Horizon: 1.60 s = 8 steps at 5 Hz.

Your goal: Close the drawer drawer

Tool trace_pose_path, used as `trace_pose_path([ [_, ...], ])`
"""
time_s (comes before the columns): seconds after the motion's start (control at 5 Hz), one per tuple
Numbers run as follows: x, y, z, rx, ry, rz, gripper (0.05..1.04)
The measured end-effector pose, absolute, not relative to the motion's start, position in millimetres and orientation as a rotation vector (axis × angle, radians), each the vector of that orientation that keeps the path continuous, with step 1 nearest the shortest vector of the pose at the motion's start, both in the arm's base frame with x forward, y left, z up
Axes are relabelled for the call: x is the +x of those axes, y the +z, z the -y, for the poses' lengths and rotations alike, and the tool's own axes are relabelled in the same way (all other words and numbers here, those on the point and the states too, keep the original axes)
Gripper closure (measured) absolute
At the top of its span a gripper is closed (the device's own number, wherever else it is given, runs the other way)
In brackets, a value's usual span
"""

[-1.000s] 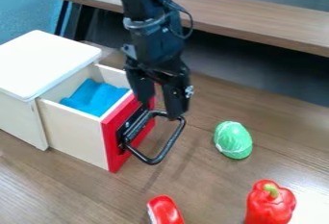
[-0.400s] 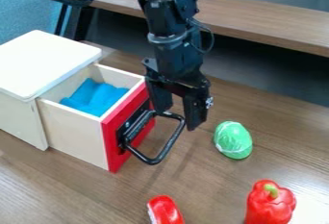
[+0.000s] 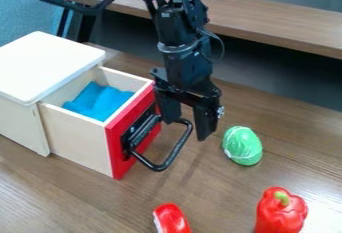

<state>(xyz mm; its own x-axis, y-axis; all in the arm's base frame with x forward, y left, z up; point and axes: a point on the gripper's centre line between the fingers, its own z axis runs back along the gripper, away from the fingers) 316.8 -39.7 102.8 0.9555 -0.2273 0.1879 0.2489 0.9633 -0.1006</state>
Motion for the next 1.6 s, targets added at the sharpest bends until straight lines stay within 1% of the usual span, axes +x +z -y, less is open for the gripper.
trace_pose_path([
  [0.6, 321.7, 94.9, 34.2, -0.093, -0.166, 0.174, 0.084],
  [0.8, 317.7, 85.5, 28.1, -0.076, -0.100, 0.118, 0.084],
  [1.0, 323.1, 74.9, 27.2, -0.059, -0.027, 0.074, 0.084],
  [1.2, 321.0, 74.3, 21.3, -0.026, 0.001, 0.057, 0.084],
  [1.4, 318.0, 77.0, 5.4, -0.008, 0.030, 0.043, 0.084],
  [1.6, 315.4, 91.4, -13.9, -0.018, 0.080, 0.066, 0.083],
])
